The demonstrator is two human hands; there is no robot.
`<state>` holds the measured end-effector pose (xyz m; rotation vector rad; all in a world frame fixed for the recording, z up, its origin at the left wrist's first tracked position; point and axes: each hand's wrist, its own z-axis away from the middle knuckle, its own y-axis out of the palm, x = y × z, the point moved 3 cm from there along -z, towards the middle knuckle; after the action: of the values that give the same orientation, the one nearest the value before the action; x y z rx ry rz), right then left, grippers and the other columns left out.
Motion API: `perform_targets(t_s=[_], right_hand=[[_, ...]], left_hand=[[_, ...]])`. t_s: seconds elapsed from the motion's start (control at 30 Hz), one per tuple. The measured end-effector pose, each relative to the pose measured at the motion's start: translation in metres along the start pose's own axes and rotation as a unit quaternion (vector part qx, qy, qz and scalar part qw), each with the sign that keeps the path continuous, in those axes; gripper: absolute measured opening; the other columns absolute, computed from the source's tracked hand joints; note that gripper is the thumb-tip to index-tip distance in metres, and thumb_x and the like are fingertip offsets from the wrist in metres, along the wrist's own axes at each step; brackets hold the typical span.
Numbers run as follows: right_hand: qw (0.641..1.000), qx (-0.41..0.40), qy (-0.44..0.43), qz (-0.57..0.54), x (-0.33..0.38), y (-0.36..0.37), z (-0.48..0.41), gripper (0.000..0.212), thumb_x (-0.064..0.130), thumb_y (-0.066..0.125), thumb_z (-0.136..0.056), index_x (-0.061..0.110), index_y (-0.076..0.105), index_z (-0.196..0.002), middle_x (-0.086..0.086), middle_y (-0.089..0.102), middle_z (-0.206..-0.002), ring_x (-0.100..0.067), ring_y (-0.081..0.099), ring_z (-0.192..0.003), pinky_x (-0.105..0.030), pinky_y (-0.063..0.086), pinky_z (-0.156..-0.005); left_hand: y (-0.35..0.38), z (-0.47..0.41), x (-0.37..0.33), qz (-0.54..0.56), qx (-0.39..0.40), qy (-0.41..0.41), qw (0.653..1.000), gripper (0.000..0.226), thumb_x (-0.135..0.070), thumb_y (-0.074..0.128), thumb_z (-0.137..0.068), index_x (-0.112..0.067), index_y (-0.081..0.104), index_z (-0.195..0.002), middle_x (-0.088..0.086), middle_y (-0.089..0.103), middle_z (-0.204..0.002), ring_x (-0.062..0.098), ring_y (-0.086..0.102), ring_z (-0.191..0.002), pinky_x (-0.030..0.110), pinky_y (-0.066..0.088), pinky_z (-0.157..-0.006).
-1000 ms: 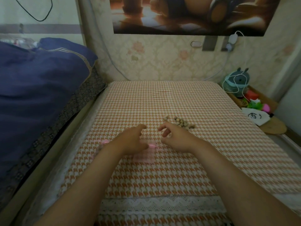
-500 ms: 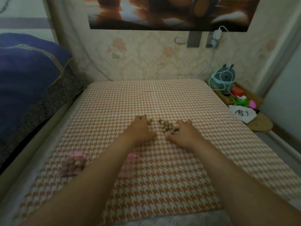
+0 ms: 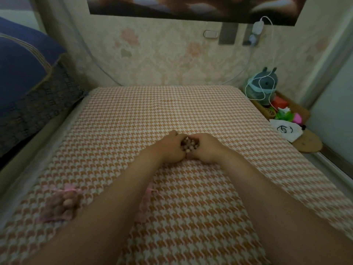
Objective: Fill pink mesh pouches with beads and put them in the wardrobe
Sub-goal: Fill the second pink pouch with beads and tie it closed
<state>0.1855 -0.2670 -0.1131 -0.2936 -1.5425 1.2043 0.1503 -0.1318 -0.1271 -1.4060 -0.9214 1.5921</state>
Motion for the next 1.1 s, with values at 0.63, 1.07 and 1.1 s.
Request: perform_targets(t_s=[0.63, 1.07, 1.1], right_hand=[[0.998, 0.022, -0.038, -0.044, 0.020, 0.021, 0.090, 0.050, 0.012, 0.079, -0.080, 0.024, 0.060, -0.125, 0.005, 0.059, -0.111, -0.016, 0.059, -0.103, -0.026, 0.049, -0.083], [0.991, -0.124, -0.007, -0.050, 0.022, 0.007, 0.047, 0.033, 0.016, 0.055, -0.094, 0.028, 0.060, -0.124, 0.004, 0.056, -0.118, -0.007, 0.059, -0.083, -0.028, 0.049, -0.070], [0.991, -0.134, -0.012, -0.027, 0.022, 0.007, 0.039, 0.033, 0.018, 0.054, -0.096, 0.027, 0.059, -0.127, 0.002, 0.055, -0.122, -0.007, 0.059, -0.082, -0.030, 0.050, -0.072]], left_hand=[[0.004, 0.110, -0.019, 0.063, -0.070, 0.068, 0.993, 0.023, -0.020, 0.072, -0.080, -0.013, 0.069, -0.101, 0.003, 0.065, -0.093, 0.018, 0.061, -0.083, 0.025, 0.041, -0.069], [-0.016, 0.084, 0.013, 0.145, -0.145, -0.021, 0.979, 0.044, -0.033, 0.060, -0.092, -0.021, 0.053, -0.134, -0.003, 0.060, -0.125, 0.014, 0.058, -0.100, 0.027, 0.046, -0.085], [-0.017, 0.076, 0.016, 0.148, -0.148, -0.025, 0.977, 0.043, -0.033, 0.058, -0.094, -0.021, 0.053, -0.135, -0.002, 0.061, -0.124, 0.014, 0.059, -0.100, 0.026, 0.046, -0.083]])
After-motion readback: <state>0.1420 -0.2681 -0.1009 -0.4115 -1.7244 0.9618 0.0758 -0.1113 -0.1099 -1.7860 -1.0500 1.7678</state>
